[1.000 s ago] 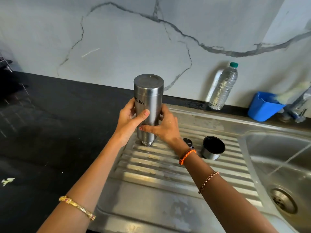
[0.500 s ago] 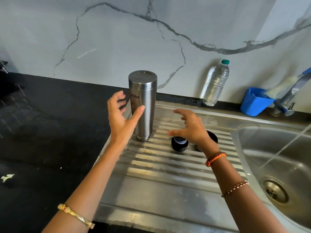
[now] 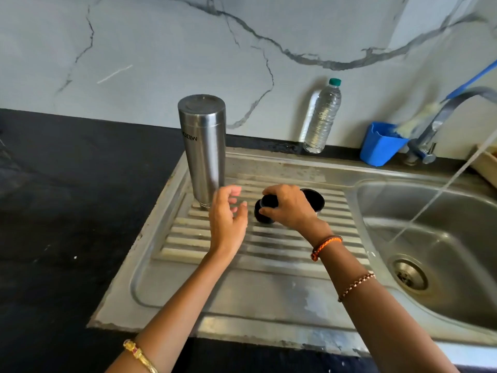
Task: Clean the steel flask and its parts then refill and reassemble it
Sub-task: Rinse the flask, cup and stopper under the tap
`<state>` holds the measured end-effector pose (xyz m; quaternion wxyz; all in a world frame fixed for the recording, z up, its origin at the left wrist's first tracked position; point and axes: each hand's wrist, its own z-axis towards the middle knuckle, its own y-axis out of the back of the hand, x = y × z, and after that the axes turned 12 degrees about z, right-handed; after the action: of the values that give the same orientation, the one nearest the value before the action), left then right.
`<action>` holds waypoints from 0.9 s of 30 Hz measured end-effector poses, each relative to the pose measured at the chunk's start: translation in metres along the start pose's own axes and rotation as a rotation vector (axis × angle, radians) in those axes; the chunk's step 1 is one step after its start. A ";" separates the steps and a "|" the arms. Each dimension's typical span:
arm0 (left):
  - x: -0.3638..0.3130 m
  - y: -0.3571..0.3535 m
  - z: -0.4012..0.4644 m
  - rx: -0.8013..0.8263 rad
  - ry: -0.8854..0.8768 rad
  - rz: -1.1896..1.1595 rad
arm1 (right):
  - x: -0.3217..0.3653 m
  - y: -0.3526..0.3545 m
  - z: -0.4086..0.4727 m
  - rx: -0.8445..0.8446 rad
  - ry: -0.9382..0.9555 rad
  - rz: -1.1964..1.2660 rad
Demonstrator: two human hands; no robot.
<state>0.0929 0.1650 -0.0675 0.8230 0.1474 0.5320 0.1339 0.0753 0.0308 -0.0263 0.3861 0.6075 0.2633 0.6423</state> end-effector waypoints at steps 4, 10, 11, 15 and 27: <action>-0.013 -0.012 -0.015 0.107 0.218 -0.078 | 0.001 0.015 -0.022 -0.179 0.002 0.257; -0.086 -0.043 -0.006 0.416 0.551 -0.624 | -0.024 0.084 -0.055 -0.441 -0.087 0.772; -0.098 -0.054 -0.011 0.453 0.550 -0.671 | -0.035 0.094 -0.067 -0.470 -0.105 0.800; -0.135 -0.108 -0.032 0.611 0.475 -0.754 | -0.087 0.119 -0.107 -0.647 -0.177 0.841; -0.211 -0.317 -0.105 0.602 0.733 -0.711 | -0.251 0.179 -0.156 -0.726 -0.183 0.375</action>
<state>-0.0666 -0.1956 -0.0536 0.5019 0.1313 0.8130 -0.2645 -0.1184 -0.2540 -0.0459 0.4735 0.5237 -0.1306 0.6961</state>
